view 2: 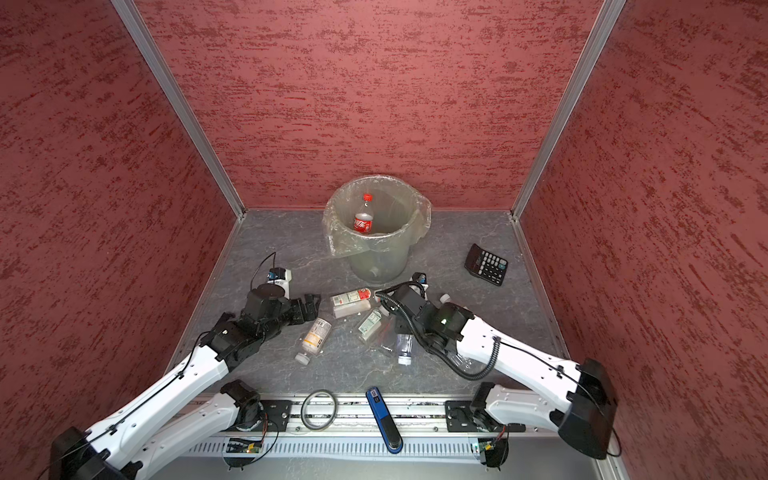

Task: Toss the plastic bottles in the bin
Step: 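Close the right gripper on the crumpled clear bottle and lift it, then carry the crumpled bottle over the bin and open the right gripper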

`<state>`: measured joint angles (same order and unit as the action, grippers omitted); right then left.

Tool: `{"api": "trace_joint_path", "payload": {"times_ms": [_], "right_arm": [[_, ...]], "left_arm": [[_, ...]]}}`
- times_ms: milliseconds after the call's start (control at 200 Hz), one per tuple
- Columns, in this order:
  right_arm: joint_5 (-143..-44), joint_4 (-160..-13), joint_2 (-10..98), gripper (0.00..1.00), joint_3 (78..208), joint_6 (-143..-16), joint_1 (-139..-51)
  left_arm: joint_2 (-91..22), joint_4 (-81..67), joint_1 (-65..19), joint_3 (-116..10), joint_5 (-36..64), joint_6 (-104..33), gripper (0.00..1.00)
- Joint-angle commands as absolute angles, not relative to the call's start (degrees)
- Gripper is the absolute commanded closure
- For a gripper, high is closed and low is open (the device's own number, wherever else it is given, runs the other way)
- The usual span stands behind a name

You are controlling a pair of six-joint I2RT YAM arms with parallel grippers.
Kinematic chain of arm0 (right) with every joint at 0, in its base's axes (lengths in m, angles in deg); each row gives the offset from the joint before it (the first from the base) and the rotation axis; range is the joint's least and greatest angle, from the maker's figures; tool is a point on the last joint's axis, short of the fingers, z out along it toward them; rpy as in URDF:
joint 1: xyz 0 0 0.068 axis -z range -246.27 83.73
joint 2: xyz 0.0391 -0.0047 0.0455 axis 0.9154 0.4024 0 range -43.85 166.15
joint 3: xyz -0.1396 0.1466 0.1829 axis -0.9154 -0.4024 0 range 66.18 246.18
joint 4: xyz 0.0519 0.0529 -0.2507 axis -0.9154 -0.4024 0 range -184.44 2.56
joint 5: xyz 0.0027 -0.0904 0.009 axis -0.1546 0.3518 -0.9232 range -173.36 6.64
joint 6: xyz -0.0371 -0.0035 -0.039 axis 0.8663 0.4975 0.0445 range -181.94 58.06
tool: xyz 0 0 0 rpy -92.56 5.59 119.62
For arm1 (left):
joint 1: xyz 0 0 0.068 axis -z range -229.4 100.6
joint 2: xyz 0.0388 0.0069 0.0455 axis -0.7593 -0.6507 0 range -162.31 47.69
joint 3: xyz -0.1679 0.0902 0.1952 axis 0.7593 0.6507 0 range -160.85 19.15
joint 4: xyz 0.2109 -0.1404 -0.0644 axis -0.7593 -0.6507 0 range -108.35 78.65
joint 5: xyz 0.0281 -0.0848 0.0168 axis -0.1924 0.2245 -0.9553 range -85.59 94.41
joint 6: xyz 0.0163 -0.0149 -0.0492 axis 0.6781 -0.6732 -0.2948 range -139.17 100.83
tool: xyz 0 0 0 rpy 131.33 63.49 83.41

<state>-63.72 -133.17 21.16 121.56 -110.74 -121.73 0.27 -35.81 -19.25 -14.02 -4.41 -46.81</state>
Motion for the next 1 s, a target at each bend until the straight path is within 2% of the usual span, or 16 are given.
{"api": "trace_joint_path", "payload": {"times_ms": [0, 125, 210, 366, 441, 486, 536, 656, 771, 797, 852, 917, 997], "right_arm": [[-48.1, -138.9, 19.6, 0.5, 126.8, -108.4, -126.3], [-30.6, -138.5, 18.4, 0.49, 132.0, -106.5, -133.7], [-20.3, -130.6, 15.7, 0.49, 131.6, -100.9, -138.7], [-12.8, -104.2, 13.7, 0.48, 129.6, -78.1, -139.8], [-11.0, -86.5, 15.1, 0.47, 129.4, -61.5, -139.9], [-11.8, -76.9, 16.7, 0.46, 130.3, -52.7, -139.1], [-13.6, -74.2, 19.4, 0.45, 134.0, -49.1, -137.4], [-22.4, -80.3, 26.9, 0.42, 145.1, -50.9, -129.4], [-34.4, -91.5, 38.7, 0.42, 163.3, -57.7, -117.3], [-37.3, -95.4, 42.5, 0.38, 168.8, -59.0, -114.4], [-39.9, -106.8, 53.0, 0.2, 184.3, -62.2, -110.1], [-41.9, -115.1, 60.8, 0.04, 197.2, -63.6, -109.6], [-44.0, -113.4, 61.2, 0.01, 197.8, -63.1, -109.6]], "left_arm": [[0.5, -35.6, -19.7, -13.8, -3.5, -48.4, 0.01], [0.8, -36.5, -19.6, -13.8, -3.5, -49.4, 0.01], [1.3, -37.2, -19.6, -13.6, -3.7, -50.1, 0.01], [1.7, -38.4, -19.7, -13.5, -4.0, -50.8, 0.0], [1.8, -38.9, -19.7, -13.5, -4.0, -50.8, 0.01], [1.8, -39.0, -19.8, -13.6, -4.0, -50.8, 0.0], [1.7, -39.1, -19.8, -13.7, -4.0, -50.8, 0.01], [1.9, -39.2, -19.9, -13.9, -4.2, -50.9, 0.01], [2.2, -38.9, -20.0, -13.9, -4.0, -51.2, 0.01], [2.2, -38.7, -20.2, -13.9, -3.9, -51.3, 0.01], [1.9, -38.2, -20.3, -13.8, -3.5, -51.6, 0.01], [1.8, -39.2, -20.4, -14.6, -3.4, -51.5, 0.0], [2.7, -40.4, -20.5, -14.6, -4.4, -51.3, 0.01]]}}
